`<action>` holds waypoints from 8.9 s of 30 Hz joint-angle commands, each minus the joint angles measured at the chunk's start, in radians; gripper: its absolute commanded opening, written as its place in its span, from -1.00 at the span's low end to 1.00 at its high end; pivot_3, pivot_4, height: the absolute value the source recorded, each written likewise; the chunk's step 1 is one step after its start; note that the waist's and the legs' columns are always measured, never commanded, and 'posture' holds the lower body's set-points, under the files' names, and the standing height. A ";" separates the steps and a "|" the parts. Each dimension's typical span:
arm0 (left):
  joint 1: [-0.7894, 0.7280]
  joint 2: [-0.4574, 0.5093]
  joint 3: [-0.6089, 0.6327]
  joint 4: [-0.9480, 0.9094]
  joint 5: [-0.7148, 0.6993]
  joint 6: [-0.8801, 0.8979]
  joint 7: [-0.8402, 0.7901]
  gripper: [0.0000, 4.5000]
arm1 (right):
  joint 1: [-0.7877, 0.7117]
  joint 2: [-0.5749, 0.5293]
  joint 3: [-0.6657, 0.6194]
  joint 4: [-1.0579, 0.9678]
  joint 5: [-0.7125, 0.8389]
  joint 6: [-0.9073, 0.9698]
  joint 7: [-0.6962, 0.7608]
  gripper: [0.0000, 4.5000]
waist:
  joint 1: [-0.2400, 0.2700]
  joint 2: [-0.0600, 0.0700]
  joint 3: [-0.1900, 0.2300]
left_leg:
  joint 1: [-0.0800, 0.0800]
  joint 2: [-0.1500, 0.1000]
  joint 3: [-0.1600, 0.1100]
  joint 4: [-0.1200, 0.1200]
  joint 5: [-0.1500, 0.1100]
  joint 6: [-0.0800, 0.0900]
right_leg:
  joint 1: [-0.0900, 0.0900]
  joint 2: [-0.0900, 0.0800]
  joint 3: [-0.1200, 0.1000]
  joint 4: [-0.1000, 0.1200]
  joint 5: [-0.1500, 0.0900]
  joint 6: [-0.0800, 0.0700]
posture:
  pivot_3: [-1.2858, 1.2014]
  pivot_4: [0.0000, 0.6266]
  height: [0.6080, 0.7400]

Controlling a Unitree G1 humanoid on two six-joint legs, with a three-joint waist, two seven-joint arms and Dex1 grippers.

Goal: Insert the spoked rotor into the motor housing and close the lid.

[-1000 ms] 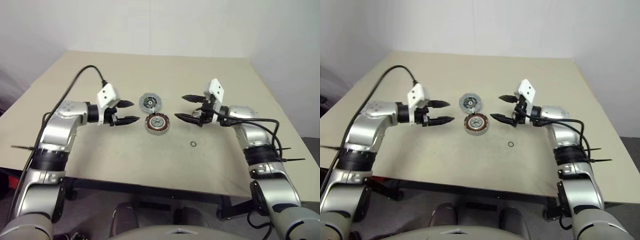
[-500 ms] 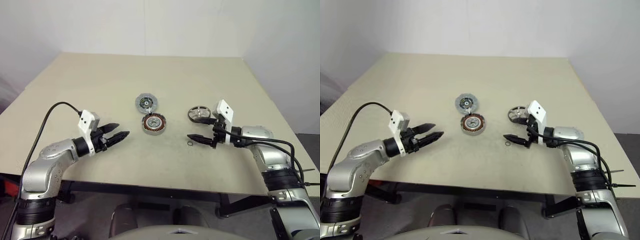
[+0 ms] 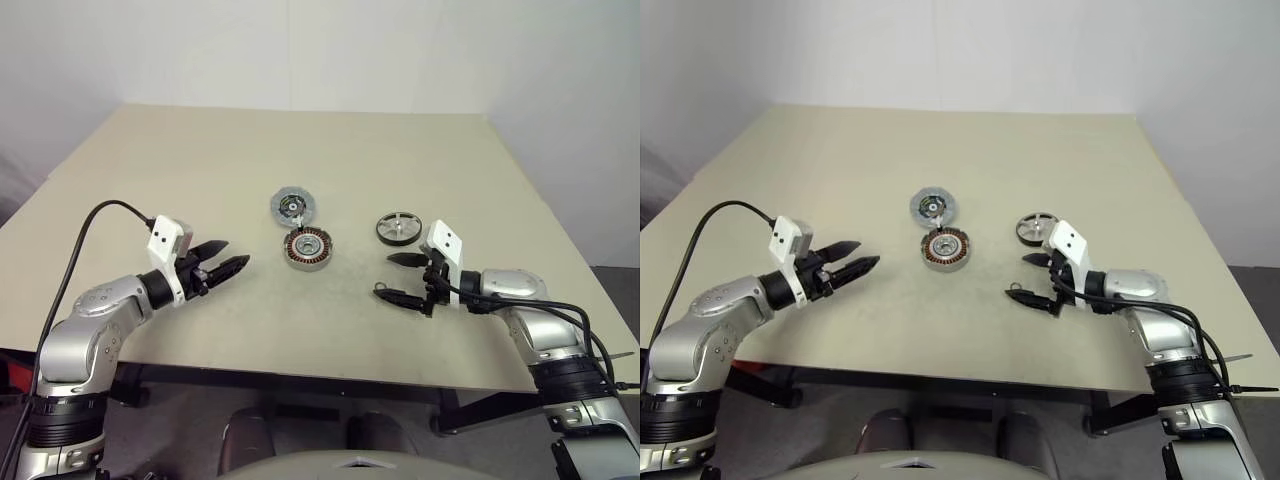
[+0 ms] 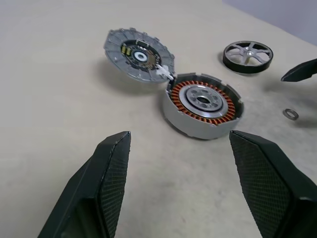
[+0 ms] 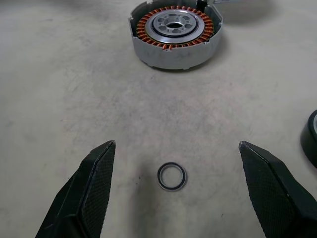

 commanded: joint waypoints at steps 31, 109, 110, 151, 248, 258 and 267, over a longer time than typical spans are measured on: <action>-0.052 0.093 0.035 0.075 -0.006 -0.102 0.019 0.51 | -0.026 0.011 0.027 0.141 -0.061 -0.113 -0.040 0.43 | 0.000 0.000 0.000 | 0.001 0.000 0.000 0.000 0.000 0.000 | 0.005 0.000 0.000 -0.002 0.001 0.000 | 0.03 -1.00 1.00; -0.067 0.103 0.041 0.067 -0.003 -0.132 0.084 0.51 | -0.456 0.429 0.121 0.638 -0.173 -0.307 -0.174 -0.71 | -0.023 0.000 0.000 | 0.003 0.001 -0.002 0.001 0.001 -0.002 | 0.010 -0.002 -0.006 -0.002 0.001 -0.001 | 0.03 -1.00 1.00; -0.067 0.104 0.042 0.067 -0.003 -0.132 0.084 0.51 | -0.455 0.430 0.121 0.640 -0.174 -0.308 -0.175 -0.71 | -0.023 0.000 0.000 | 0.003 0.001 -0.002 0.002 0.001 -0.002 | 0.010 -0.002 -0.006 -0.002 0.001 -0.001 | 0.03 -1.00 1.00; -0.057 0.108 0.043 0.067 -0.001 -0.139 0.090 0.51 | -0.455 0.437 0.120 0.638 -0.208 -0.340 -0.176 -0.71 | -0.023 0.000 0.000 | 0.005 0.001 -0.002 0.001 0.001 -0.002 | 0.010 -0.002 -0.005 -0.001 0.001 -0.001 | 0.03 -1.00 1.00; -0.047 0.108 0.028 0.063 0.001 -0.142 0.095 0.51 | -0.540 0.398 -0.016 0.639 -0.139 -0.220 -0.296 -0.98 | -0.023 0.000 0.000 | 0.006 0.002 -0.002 0.001 0.001 -0.002 | 0.011 -0.001 -0.005 -0.002 0.001 -0.001 | 0.03 -1.00 1.00; -0.074 0.101 0.005 0.095 0.010 -0.152 0.088 0.51 | -0.513 0.386 0.010 0.610 -0.156 -0.270 -0.274 -0.98 | -0.038 0.000 0.000 | 0.003 0.003 -0.002 -0.001 0.001 -0.003 | 0.010 0.001 -0.005 -0.002 0.001 -0.001 | 0.03 -1.00 1.00; -0.057 0.111 0.017 0.074 0.006 -0.145 0.088 0.51 | -0.485 0.466 0.069 0.612 -0.174 -0.273 -0.277 -0.98 | -0.038 0.000 0.000 | 0.003 0.002 -0.002 -0.001 0.002 -0.003 | 0.007 -0.001 -0.006 -0.003 0.001 -0.001 | 0.03 -1.00 1.00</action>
